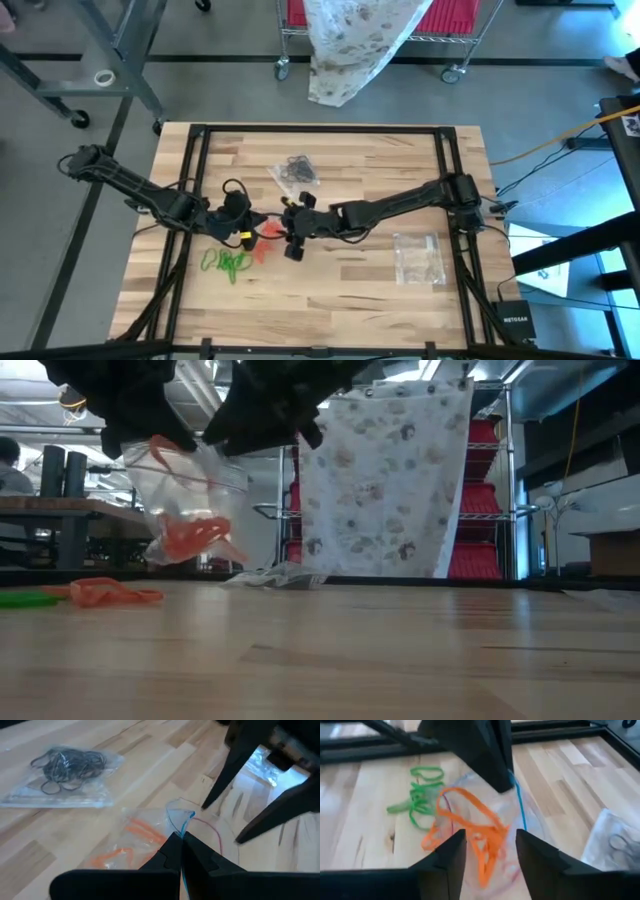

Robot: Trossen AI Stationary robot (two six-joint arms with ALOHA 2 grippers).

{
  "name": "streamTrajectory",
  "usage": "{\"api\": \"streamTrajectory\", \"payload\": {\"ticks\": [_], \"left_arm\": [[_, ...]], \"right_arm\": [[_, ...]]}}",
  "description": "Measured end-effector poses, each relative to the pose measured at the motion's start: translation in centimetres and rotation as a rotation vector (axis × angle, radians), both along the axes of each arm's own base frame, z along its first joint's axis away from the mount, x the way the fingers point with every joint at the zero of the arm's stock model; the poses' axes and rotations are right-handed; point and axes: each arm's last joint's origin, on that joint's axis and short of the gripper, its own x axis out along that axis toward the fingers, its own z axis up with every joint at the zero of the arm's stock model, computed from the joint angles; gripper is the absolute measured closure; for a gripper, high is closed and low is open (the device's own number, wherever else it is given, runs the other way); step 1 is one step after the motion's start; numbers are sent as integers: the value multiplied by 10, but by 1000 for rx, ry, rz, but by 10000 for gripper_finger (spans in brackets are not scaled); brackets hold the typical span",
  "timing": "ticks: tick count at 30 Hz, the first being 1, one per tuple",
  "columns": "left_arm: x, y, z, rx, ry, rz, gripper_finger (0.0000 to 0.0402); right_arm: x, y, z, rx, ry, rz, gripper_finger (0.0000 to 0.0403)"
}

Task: Sort rubber bands
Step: Put the orange rubber band into the transparent zip bag

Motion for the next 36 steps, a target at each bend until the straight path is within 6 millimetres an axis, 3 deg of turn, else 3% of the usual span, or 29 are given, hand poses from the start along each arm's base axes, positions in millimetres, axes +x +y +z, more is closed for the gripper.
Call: {"api": "streamTrajectory", "payload": {"ticks": [7, 12, 14, 18, 27, 36], "left_arm": [[-1, 1, -1, 11, 13, -2, 402], [-6, 9, -5, 43, 62, 85, 402], [-6, 14, -6, 45, 75, 115, 402], [-6, 21, -8, 56, 103, 149, 402], [-8, 23, -9, 60, 124, 162, 402], [-7, 23, -9, 58, 119, 162, 402]], "right_arm": [[-14, 1, 16, 8, 48, 10, 228], [-17, 17, 17, 28, 49, 69, 228], [-13, 24, 10, 20, 44, 87, 228], [2, 34, -30, 11, 68, 114, 228], [30, 33, -115, 37, 50, 115, 228], [39, 12, -137, 77, 46, 78, 228]]}}
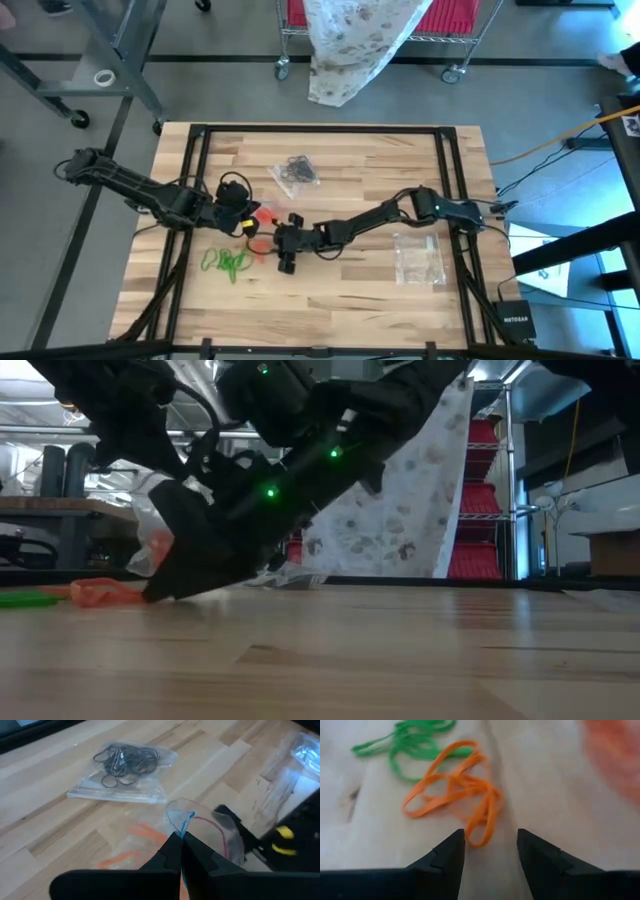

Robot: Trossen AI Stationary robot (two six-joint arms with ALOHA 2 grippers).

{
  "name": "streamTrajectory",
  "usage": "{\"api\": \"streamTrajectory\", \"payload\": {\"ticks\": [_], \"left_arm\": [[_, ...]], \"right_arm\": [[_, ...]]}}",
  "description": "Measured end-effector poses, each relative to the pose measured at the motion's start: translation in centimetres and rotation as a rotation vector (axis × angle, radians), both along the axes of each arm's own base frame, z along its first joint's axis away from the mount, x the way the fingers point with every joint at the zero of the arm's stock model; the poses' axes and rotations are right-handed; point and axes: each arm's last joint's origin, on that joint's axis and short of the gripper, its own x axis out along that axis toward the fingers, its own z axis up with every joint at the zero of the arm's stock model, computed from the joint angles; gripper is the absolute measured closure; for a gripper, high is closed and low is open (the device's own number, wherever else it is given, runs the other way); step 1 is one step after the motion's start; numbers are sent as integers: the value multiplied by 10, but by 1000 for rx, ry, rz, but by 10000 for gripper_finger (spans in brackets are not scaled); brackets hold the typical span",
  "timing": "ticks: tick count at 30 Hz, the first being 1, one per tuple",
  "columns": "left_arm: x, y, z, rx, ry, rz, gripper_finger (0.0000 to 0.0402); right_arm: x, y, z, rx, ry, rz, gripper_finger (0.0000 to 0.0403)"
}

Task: Sort rubber bands
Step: Put the orange rubber band into the transparent zip bag

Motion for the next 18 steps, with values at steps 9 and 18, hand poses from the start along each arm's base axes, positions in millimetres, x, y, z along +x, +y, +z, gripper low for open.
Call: {"api": "streamTrajectory", "payload": {"ticks": [9, 18], "left_arm": [[0, 0, 0, 0, 0, 0, 402], [0, 0, 0, 0, 0, -1, 402]], "right_arm": [[0, -18, -5, 52, 63, -59, 310], [-3, -7, 5, 27, 66, 80, 395]]}}
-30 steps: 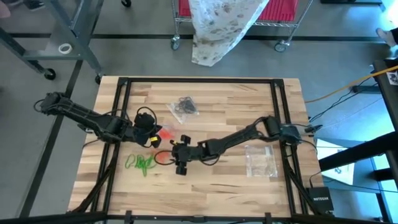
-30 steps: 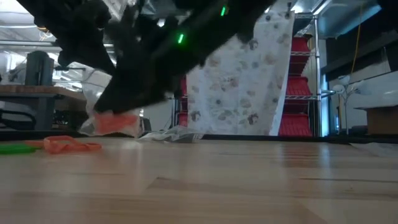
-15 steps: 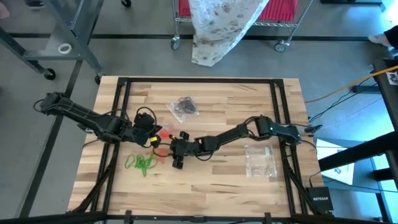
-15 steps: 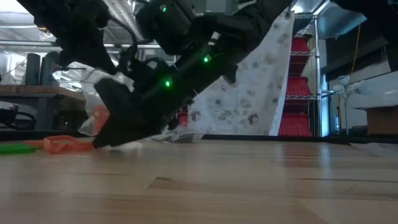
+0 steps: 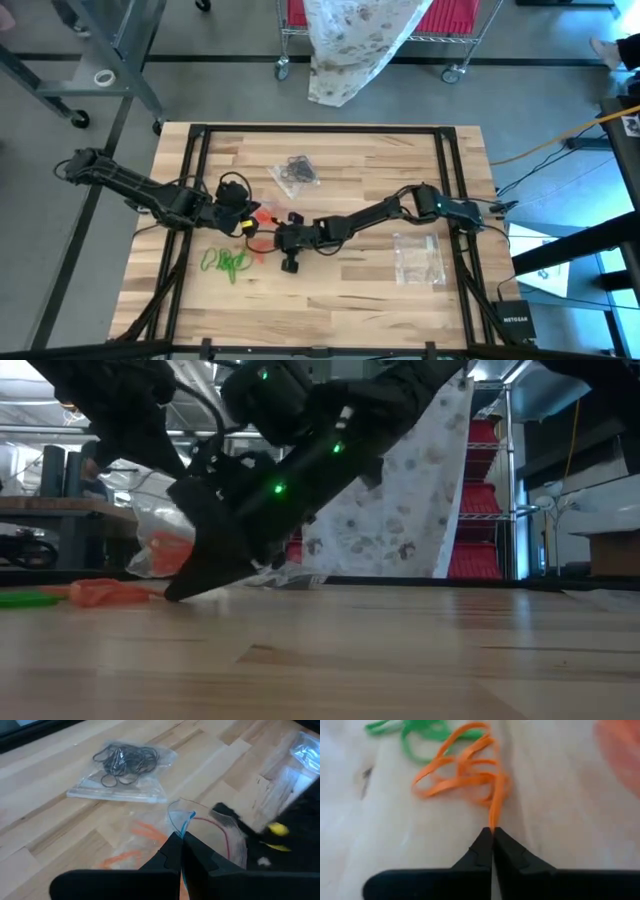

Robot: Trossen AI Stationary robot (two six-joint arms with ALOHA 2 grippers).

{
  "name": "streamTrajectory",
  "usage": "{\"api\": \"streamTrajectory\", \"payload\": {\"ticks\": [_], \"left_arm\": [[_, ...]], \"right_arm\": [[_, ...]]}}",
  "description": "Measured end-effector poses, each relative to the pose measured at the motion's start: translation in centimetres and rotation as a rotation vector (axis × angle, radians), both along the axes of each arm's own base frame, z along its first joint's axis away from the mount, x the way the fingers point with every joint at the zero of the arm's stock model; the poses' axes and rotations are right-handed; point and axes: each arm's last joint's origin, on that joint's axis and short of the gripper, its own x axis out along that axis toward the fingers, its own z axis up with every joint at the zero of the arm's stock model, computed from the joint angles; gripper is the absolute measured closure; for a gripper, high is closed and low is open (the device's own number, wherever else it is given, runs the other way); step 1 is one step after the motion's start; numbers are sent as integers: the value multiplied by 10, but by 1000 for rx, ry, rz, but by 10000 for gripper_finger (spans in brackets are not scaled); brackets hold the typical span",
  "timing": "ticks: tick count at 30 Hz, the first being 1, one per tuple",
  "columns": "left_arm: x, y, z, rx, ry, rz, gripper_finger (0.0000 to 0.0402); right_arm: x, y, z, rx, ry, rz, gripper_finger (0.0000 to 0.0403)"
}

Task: Sort rubber bands
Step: Put the orange rubber band into the transparent zip bag

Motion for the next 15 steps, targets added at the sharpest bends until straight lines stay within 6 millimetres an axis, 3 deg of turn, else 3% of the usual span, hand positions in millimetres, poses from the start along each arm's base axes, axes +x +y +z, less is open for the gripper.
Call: {"api": "streamTrajectory", "payload": {"ticks": [3, 15], "left_arm": [[0, -1, 0, 0, 0, -3, 402], [0, -2, 0, -26, -12, 2, 402]], "right_arm": [[-5, 5, 19, -25, 5, 29, 400], [-36, 17, 136, -157, -155, -51, 402]]}}
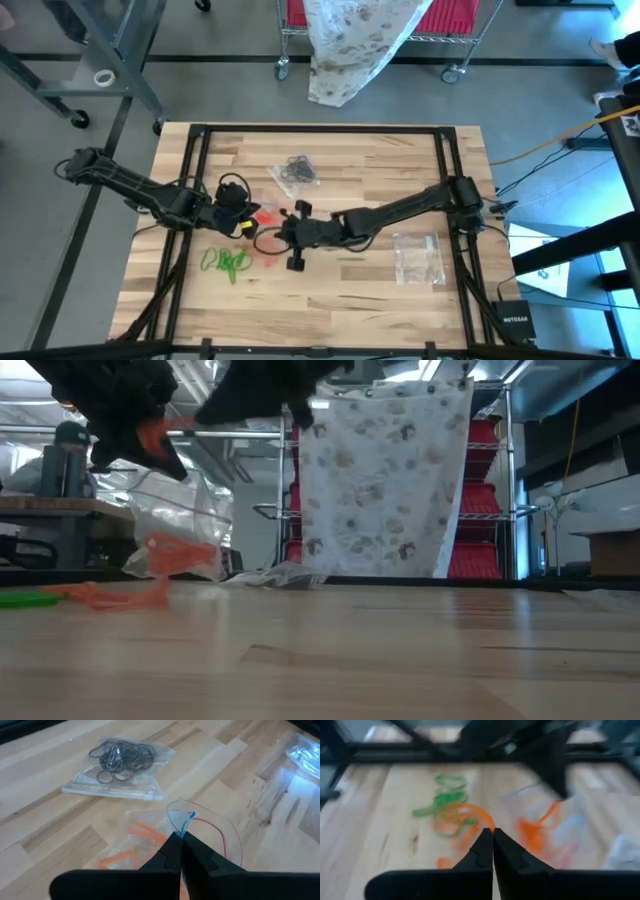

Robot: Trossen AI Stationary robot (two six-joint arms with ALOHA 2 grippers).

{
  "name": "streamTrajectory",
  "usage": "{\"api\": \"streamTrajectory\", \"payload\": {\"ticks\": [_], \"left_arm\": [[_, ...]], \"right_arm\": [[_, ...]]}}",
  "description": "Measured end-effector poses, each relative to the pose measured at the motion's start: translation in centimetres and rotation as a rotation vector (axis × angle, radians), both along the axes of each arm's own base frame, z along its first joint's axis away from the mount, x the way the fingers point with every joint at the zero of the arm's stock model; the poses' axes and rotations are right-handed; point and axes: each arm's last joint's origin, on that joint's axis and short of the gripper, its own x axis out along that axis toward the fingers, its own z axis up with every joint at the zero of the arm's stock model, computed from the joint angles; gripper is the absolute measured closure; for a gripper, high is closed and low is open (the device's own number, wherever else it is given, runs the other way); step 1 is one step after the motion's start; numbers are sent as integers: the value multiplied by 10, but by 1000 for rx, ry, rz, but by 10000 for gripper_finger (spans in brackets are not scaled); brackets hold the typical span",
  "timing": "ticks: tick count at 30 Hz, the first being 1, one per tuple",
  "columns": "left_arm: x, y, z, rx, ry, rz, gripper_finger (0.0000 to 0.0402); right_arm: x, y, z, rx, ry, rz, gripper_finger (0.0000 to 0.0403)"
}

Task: Sort rubber bands
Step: Put the orange rubber band into the transparent zip bag

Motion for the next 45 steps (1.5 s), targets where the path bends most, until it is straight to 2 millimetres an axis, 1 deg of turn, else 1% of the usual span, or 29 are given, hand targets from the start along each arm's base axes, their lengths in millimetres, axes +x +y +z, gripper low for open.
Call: {"api": "streamTrajectory", "payload": {"ticks": [3, 6, 9, 15, 21, 25, 27, 29, 34, 37, 41, 45], "left_arm": [[0, -1, 0, -18, 1, -13, 402], [2, -2, 1, -54, -15, -36, 402], [5, -6, 4, -86, -50, -74, 402], [9, -11, 8, -100, -113, -110, 402], [9, -11, 8, -110, -114, -114, 402], [9, -12, 8, -114, -112, -118, 402], [9, -11, 9, -115, -115, -116, 402], [10, -10, 9, -115, -115, -110, 402], [10, -10, 8, -130, -121, -98, 402], [10, -9, 8, -129, -116, -98, 402], [9, -9, 8, -123, -109, -102, 402], [9, -9, 8, -108, -102, -114, 402]], "right_arm": [[-4, -5, 14, -14, -38, -43, 402], [-5, -11, 23, -49, -72, -108, 402], [-5, -15, 25, -83, -85, -155, 402], [0, -17, 6, -97, -26, -138, 402], [1, -17, -2, -105, 10, -139, 402], [1, -20, -3, -43, 18, -176, 396], [-1, -21, -7, -39, 54, -174, 380], [-2, -21, -8, -38, 64, -172, 355], [-2, -21, -7, -56, 46, -233, 277], [-2, -21, -6, -57, 43, -229, 238], [-4, -20, -5, -19, 60, -188, 207], [-7, -15, -1, 74, 85, -122, 199]]}}
